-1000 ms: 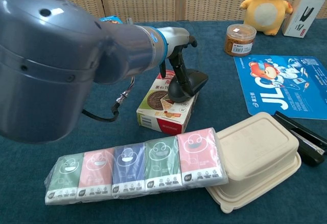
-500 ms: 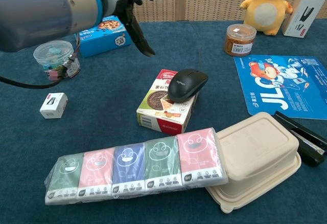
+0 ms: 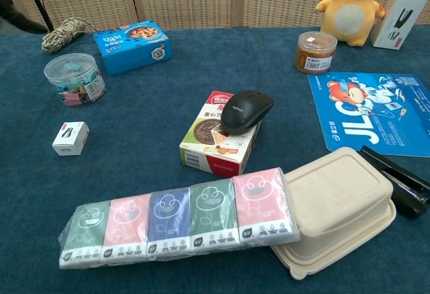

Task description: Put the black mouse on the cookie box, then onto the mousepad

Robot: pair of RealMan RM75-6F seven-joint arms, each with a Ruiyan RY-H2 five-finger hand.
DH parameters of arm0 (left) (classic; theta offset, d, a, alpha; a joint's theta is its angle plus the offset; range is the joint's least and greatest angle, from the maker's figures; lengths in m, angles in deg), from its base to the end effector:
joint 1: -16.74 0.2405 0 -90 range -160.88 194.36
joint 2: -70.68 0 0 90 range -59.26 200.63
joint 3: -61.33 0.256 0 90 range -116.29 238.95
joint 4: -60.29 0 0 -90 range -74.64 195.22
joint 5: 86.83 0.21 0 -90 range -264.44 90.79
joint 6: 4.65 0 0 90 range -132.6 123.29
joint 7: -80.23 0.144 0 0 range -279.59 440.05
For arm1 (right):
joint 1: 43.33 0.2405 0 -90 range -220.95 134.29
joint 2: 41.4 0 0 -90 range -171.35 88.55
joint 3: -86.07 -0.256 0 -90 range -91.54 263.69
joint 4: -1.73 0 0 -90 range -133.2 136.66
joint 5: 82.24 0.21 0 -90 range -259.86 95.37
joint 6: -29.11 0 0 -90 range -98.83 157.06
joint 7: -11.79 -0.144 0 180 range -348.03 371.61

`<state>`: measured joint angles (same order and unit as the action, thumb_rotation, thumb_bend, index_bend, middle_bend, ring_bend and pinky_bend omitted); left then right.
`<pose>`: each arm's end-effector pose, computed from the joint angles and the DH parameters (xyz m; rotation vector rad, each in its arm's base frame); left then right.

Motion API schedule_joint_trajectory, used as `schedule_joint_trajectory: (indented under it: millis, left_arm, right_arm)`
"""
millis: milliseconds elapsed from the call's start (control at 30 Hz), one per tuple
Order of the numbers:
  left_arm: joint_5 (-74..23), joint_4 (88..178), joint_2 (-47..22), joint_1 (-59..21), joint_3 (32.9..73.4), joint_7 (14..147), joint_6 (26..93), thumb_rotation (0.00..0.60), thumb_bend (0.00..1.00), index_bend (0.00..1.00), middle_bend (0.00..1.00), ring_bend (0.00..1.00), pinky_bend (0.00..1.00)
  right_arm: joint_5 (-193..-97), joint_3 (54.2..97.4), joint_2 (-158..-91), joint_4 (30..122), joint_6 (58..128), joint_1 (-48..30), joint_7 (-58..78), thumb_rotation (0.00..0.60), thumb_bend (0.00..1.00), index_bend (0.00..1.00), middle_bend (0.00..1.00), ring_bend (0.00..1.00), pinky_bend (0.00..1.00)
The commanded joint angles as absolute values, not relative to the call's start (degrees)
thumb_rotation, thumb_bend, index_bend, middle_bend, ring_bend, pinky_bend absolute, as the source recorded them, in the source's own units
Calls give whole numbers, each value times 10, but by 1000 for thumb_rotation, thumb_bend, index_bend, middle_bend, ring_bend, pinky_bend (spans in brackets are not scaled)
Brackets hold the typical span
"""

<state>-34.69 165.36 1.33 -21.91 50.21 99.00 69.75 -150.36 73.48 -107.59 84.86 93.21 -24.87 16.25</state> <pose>-0.1663 0.3353 0.1159 -1.4388 -0.9790 -1.0198 -0.3257 -0.2933 0.1636 1.3571 -0.9401 0.7388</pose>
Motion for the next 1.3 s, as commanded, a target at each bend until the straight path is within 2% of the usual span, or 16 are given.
schedule_joint_trajectory:
  millis: [33,233,367,567,767,1000,1300]
  left_arm:
    - [-322,1657,54,-168,526,936,714,600,0,0,0,0,0]
    - [-326,1674,101,-111,534,881,724,600,0,0,0,0,0]
    - [-344,1688,131,-93,538,884,715,600,0,0,0,0,0]
    - [-355,1689,151,-71,538,877,706,600,0,0,0,0,0]
    - [-336,1665,164,-57,538,827,666,600,0,0,0,0,0]
    - [-313,1653,184,-42,530,790,654,600,0,0,0,0,0]
    - [-297,1650,196,-31,526,781,645,600,0,0,0,0,0]
  right_arm:
    - [-1464,708,-1088,862,891,-207,198,600,0,0,0,0,0]
    - [-1402,674,-1107,885,830,-138,227,600,0,0,0,0,0]
    - [-1358,662,-1130,895,820,-95,274,600,0,0,0,0,0]
    - [-1270,645,-1164,937,839,-31,365,600,0,0,0,0,0]
    - [-1181,637,-1210,959,868,41,452,600,0,0,0,0,0]
    - [-1109,628,-1281,946,894,113,497,600,0,0,0,0,0]
    - [-1061,612,-1373,902,945,164,507,600,0,0,0,0,0]
